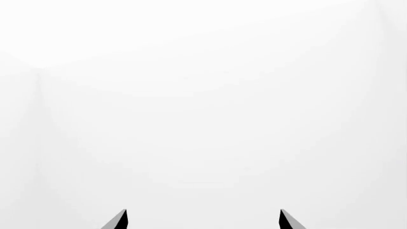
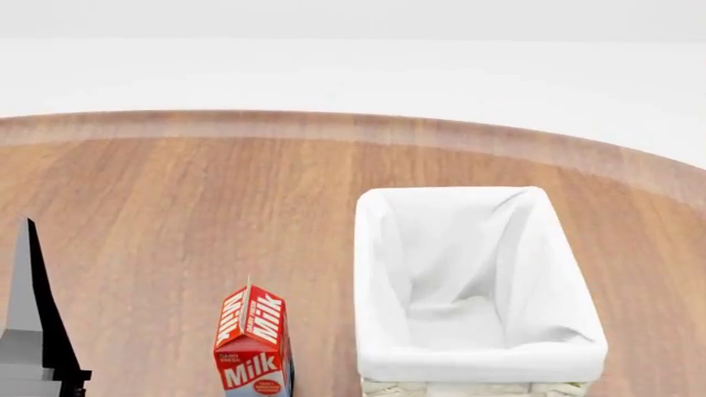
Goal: Pick up the alphabet soup and the tomato sauce, and put them in the basket.
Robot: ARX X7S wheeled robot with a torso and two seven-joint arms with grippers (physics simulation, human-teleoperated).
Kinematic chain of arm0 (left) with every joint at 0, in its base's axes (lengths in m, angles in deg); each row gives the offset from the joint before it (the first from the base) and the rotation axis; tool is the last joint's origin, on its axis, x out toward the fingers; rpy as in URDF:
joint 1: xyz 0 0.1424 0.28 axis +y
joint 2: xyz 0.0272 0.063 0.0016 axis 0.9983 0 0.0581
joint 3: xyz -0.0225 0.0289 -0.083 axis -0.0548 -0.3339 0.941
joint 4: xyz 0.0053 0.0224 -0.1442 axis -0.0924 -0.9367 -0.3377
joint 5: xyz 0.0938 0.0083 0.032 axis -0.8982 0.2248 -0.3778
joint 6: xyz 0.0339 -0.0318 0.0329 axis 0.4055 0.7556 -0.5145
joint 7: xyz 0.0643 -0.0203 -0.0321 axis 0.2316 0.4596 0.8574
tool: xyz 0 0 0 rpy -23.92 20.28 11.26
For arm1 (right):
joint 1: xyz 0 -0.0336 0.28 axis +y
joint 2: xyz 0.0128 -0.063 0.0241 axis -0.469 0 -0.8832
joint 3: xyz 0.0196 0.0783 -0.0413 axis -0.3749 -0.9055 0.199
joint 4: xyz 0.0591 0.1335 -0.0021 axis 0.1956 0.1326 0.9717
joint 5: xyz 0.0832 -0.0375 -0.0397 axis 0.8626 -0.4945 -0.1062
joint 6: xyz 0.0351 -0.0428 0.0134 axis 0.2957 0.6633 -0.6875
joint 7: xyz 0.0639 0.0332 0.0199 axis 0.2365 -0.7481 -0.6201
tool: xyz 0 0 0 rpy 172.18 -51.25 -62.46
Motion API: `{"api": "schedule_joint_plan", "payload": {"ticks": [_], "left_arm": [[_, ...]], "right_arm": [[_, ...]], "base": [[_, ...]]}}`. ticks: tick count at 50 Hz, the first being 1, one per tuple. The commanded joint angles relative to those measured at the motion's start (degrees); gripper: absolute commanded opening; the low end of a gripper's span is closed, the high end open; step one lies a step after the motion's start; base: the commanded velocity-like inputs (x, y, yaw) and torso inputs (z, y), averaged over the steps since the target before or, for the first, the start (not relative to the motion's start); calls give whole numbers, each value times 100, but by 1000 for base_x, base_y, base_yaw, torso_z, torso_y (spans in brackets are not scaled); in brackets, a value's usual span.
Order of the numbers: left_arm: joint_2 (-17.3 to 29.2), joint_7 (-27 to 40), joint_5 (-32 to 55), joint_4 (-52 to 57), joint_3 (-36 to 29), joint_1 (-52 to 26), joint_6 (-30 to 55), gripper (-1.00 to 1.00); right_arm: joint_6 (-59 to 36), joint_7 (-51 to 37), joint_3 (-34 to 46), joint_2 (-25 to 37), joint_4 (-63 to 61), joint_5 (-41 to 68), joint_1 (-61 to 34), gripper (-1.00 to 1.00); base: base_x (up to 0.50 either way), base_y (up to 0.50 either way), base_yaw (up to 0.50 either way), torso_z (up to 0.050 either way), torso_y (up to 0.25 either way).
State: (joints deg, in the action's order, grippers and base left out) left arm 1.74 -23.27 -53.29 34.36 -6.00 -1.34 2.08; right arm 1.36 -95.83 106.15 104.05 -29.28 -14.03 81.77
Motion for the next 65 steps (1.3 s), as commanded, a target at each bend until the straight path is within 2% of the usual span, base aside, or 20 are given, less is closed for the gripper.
{"api": "schedule_joint_plan", "payload": {"ticks": [1, 28, 45, 46, 54, 65], "left_arm": [[18, 22, 13, -32, -18, 12, -44, 100], [45, 70, 33, -136, -77, 26, -138, 100], [57, 98, 30, -126, -138, -24, -81, 100], [60, 98, 31, -122, -140, -26, -73, 100], [72, 109, 54, -152, -133, -11, -114, 100], [75, 126, 55, -189, -174, -28, -132, 100]], "right_arm": [[166, 158, 11, -68, 298, -52, -16, 100], [504, 516, 144, -309, 1014, -250, -106, 100], [649, 536, 146, -289, 1035, -337, -92, 100], [694, 534, 151, -282, 1027, -385, -81, -100], [715, 408, 102, -162, 653, -424, -88, -100], [479, -76, -157, 217, -587, -209, -175, -100]], "base": [[0, 0, 0, 0, 0], [0, 0, 0, 0, 0], [0, 0, 0, 0, 0], [0, 0, 0, 0, 0], [0, 0, 0, 0, 0], [0, 0, 0, 0, 0]]}}
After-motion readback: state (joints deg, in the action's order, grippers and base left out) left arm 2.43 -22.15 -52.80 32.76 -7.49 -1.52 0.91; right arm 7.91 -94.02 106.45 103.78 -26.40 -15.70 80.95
